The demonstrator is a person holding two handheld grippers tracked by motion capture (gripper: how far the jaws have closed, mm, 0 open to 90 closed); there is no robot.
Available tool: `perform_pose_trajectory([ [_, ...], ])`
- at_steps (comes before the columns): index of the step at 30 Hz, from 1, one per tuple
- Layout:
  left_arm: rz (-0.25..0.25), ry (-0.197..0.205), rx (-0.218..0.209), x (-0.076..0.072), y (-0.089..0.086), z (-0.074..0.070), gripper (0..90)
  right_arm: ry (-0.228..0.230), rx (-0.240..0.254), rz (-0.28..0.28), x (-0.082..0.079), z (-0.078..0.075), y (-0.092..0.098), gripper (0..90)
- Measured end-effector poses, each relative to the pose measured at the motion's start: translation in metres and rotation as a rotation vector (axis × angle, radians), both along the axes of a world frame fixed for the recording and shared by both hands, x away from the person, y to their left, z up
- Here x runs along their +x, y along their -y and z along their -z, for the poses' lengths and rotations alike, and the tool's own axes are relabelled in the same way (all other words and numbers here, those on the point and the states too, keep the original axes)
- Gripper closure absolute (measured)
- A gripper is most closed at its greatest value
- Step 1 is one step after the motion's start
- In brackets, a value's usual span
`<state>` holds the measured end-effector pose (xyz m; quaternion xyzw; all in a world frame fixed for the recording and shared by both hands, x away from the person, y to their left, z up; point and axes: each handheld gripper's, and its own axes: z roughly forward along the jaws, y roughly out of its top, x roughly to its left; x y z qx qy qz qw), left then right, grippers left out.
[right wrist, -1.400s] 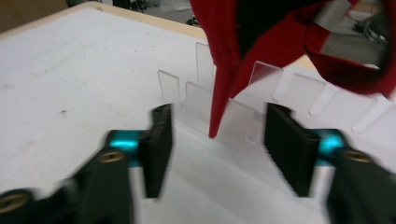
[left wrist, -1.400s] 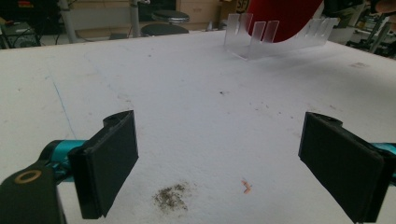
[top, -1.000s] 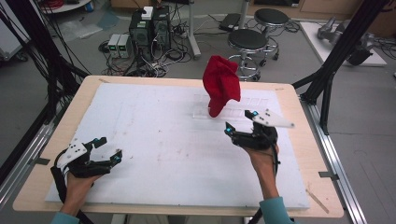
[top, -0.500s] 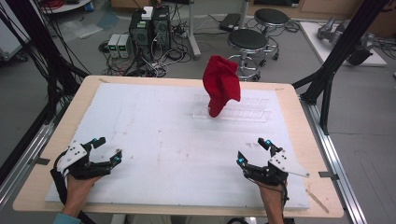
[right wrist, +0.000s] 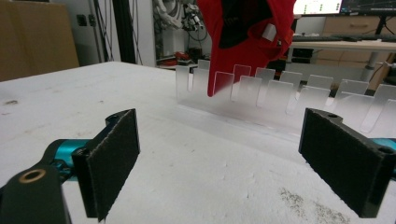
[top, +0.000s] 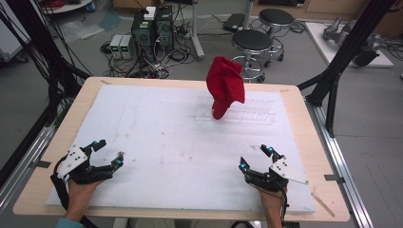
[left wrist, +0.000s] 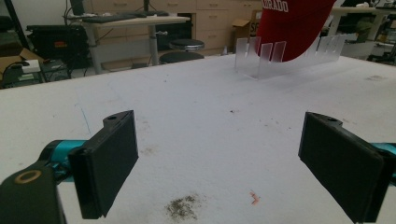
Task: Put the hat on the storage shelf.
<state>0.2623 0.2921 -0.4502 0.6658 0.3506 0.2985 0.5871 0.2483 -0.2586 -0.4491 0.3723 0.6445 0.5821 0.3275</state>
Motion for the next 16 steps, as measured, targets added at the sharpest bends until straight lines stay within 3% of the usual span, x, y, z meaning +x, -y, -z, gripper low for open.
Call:
perform_pose_trajectory([
  [16, -0.029, 0.021, -0.025, -0.0022, -0.0016, 0.001, 12.1, 0.028, -0.01, 0.012, -0.0021, 0.0037, -0.0029, 11.3],
])
